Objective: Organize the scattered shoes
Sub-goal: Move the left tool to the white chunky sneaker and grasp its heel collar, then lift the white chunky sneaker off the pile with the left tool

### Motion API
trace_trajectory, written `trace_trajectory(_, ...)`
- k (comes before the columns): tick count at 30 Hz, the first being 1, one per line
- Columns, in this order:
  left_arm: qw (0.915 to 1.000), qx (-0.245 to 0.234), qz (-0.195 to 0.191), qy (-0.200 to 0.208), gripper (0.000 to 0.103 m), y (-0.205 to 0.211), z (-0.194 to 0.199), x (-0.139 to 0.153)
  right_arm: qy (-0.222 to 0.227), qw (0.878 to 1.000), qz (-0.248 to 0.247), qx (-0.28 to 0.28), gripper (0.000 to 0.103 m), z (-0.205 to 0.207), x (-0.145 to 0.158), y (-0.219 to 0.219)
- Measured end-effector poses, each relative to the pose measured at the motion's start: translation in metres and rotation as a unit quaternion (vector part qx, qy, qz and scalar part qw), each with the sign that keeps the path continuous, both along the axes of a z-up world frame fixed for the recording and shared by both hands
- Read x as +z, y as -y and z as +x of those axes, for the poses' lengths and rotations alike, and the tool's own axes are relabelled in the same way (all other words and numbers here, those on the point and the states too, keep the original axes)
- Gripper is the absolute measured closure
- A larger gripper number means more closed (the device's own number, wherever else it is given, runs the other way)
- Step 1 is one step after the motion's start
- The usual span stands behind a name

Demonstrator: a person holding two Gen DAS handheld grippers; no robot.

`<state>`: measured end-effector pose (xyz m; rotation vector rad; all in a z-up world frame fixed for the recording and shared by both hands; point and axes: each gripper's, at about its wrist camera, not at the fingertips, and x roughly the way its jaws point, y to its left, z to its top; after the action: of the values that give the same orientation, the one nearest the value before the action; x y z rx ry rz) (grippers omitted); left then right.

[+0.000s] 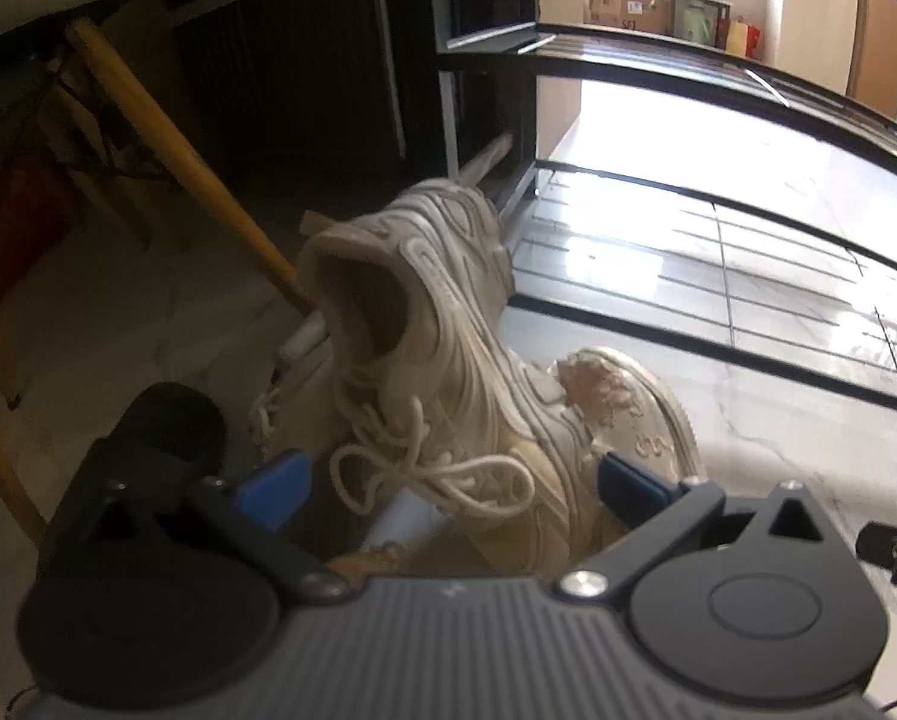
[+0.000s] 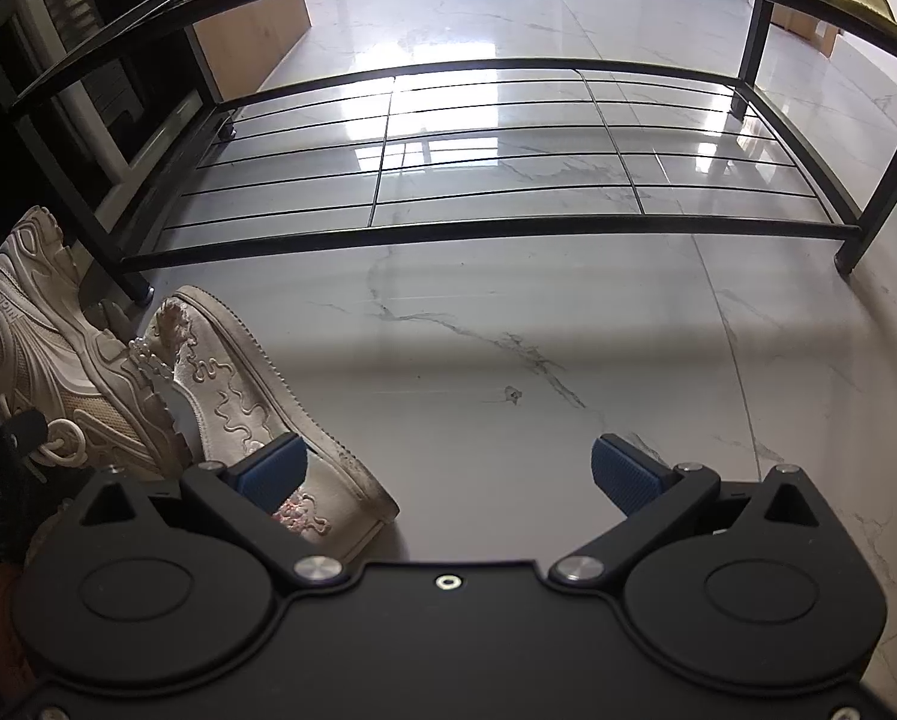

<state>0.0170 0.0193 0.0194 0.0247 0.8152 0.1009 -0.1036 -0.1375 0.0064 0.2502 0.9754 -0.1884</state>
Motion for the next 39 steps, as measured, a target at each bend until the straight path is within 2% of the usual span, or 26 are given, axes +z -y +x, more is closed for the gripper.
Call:
trace_trajectory(7, 0.9998, 0.015, -0.011, 0.002, 0.001, -0.009, 0.011, -0.002, -0.004, 1.0, -0.001, 0.005, 0.0, 0.001, -0.001, -0.003)
trace_trajectory(12, 0.9993, 0.007, 0.029, 0.024, 0.001, 0.003, 0.016, -0.003, -0.004, 1.0, 0.006, 0.008, 0.0, 0.001, -0.001, -0.002)
trace_trajectory(18, 0.999, 0.011, 0.007, 0.043, 0.001, 0.0, 0.026, -0.004, -0.01, 1.0, 0.008, 0.011, 0.0, 0.004, -0.004, -0.003)
trace_trajectory(21, 0.9982, 0.023, 0.014, 0.053, 0.001, -0.002, 0.035, -0.007, -0.012, 1.0, 0.008, 0.016, 0.0, 0.004, -0.005, -0.003)
trace_trajectory(26, 0.9979, 0.04, -0.002, 0.051, 0.001, -0.012, 0.051, -0.014, -0.013, 1.0, 0.012, 0.018, 0.0, 0.004, -0.006, -0.003)
trace_trajectory(30, 0.9971, 0.041, 0.011, 0.062, 0.001, -0.015, 0.059, -0.019, -0.022, 0.999, 0.015, 0.023, 0.0, 0.007, -0.009, -0.004)
trace_trajectory(36, 0.9952, 0.055, 0.006, 0.081, 0.001, -0.023, 0.067, -0.026, -0.027, 0.999, 0.02, 0.029, 0.0, 0.008, -0.011, -0.004)
trace_trajectory(39, 0.9953, 0.063, 0.013, 0.072, 0.001, -0.025, 0.075, -0.031, -0.028, 0.999, 0.021, 0.03, 0.0, 0.008, -0.011, -0.004)
